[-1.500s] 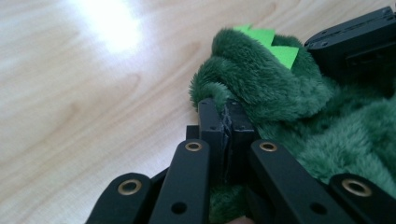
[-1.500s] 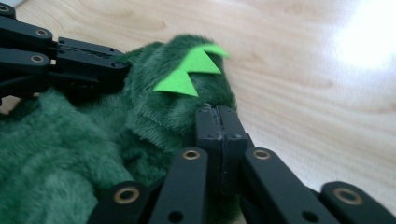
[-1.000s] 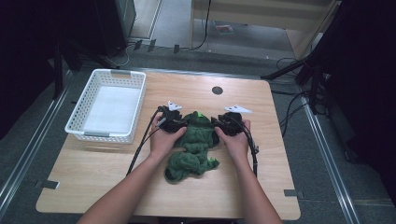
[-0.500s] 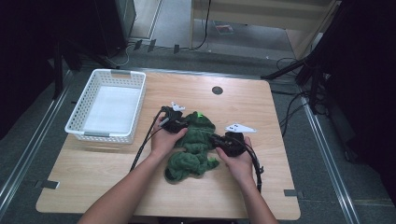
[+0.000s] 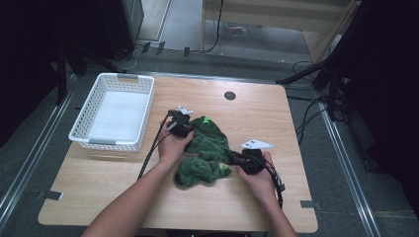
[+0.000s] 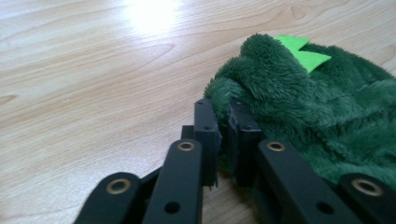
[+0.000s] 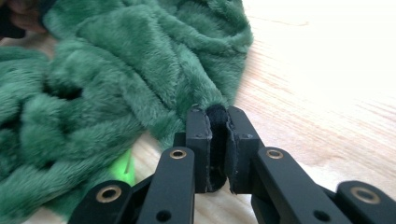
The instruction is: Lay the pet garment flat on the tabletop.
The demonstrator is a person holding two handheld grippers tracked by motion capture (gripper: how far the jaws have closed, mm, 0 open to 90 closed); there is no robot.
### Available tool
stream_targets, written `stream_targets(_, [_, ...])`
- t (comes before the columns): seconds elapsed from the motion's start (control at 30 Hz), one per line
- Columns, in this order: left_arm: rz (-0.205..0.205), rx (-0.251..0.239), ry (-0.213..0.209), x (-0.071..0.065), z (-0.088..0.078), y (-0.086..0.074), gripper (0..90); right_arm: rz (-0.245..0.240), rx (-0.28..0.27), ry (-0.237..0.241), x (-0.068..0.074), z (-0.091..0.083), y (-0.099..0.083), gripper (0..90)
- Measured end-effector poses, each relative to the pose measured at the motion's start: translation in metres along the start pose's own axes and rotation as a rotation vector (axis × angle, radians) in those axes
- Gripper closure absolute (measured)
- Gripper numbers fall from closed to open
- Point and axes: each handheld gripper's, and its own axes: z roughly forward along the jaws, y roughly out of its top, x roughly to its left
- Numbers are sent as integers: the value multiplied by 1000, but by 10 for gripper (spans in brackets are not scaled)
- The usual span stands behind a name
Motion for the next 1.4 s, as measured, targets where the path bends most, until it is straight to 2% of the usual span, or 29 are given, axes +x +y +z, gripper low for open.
stream_targets(0.03, [1, -3, -17, 0, 0, 0, 797, 0, 0, 0, 0, 0, 0, 771])
stream_targets(0.07, [-1, -1, -37, 1, 0, 0, 660, 2, -39, 48, 0, -4, 2, 640])
stream_targets(0.1, [-8, -4, -62, 2, -2, 0, 660, 2, -39, 48, 0, -4, 2, 640])
stream_targets(0.13, [-12, -17, -83, 3, -4, 0, 577, 2, -79, 95, -2, -12, 7, 564])
stream_targets(0.17, [-23, -35, -85, 4, -7, 0, 545, 2, -100, 104, -3, -17, 10, 556])
stream_targets(0.2, [-41, -55, -87, 5, -11, 1, 528, 2, -100, 104, -3, -17, 10, 556])
stream_targets(0.23, [-59, -75, -91, 6, -14, 2, 518, 31, -161, 117, -8, -25, 19, 581])
stream_targets(0.27, [-73, -94, -90, 7, -18, 3, 518, 31, -161, 117, -8, -25, 19, 581])
stream_targets(0.3, [-77, -107, -91, 7, -22, 5, 515, 58, -188, 117, -11, -29, 24, 635])
stream_targets(0.33, [-75, -119, -93, 4, -24, 6, 532, 91, -224, 97, -15, -32, 31, 719])
stream_targets(0.37, [-57, -129, -98, 0, -27, 7, 532, 91, -224, 97, -15, -32, 31, 719])
stream_targets(0.43, [-25, -138, -131, -10, -29, 9, 595, 133, -220, 81, -12, -25, 32, 795])
stream_targets(0.5, [23, -128, -178, -21, -29, 9, 611, 121, -208, 70, -7, -21, 30, 801])
stream_targets(0.53, [45, -115, -201, -26, -28, 9, 633, 84, -178, 44, 3, -17, 23, 797])
stream_targets(0.6, [69, -77, -243, -34, -22, 7, 633, 78, -162, 39, 7, -16, 18, 779])
stream_targets(0.63, [79, -52, -254, -36, -19, 6, 631, 82, -158, 42, 10, -20, 8, 753])
stream_targets(0.7, [92, -20, -262, -40, -12, 2, 630, 84, -158, 49, 11, -21, 4, 726])
stream_targets(0.77, [101, 4, -254, -42, -7, -1, 627, 60, -150, 43, 12, -22, -4, 642])
stream_targets(0.83, [106, 17, -244, -43, -3, -3, 627, 22, -129, 72, 13, -17, -8, 605])
stream_targets(0.87, [107, 22, -241, -44, -3, -3, 628, 5, -126, 72, 15, -14, -9, 580])
stream_targets(0.93, [121, 28, -224, -47, -1, -5, 630, -20, -117, 36, 18, -7, -8, 559])
stream_targets(1.0, [137, 19, -209, -49, 0, -6, 632, -1, -109, 26, 17, 1, -7, 534])
stream_targets(1.03, [145, 13, -202, -50, 0, -6, 633, 6, -101, 2, 17, 5, -7, 536])
stream_targets(1.07, [153, 8, -197, -50, 0, -7, 634, 9, -91, -18, 16, 7, -8, 552])
stream_targets(1.1, [163, 3, -185, -50, 0, -7, 636, 13, -79, -16, 16, 9, -8, 580])
stream_targets(1.27, [185, -9, -132, -52, 2, -7, 666, 2, -23, 52, 17, 7, -12, 760])
stream_targets(1.33, [176, -14, -117, -51, 3, -6, 667, -15, 1, 65, 17, 5, -14, 832])
stream_targets(1.4, [158, -18, -109, -49, 4, -5, 669, -19, 16, 89, 17, 1, -16, 854])
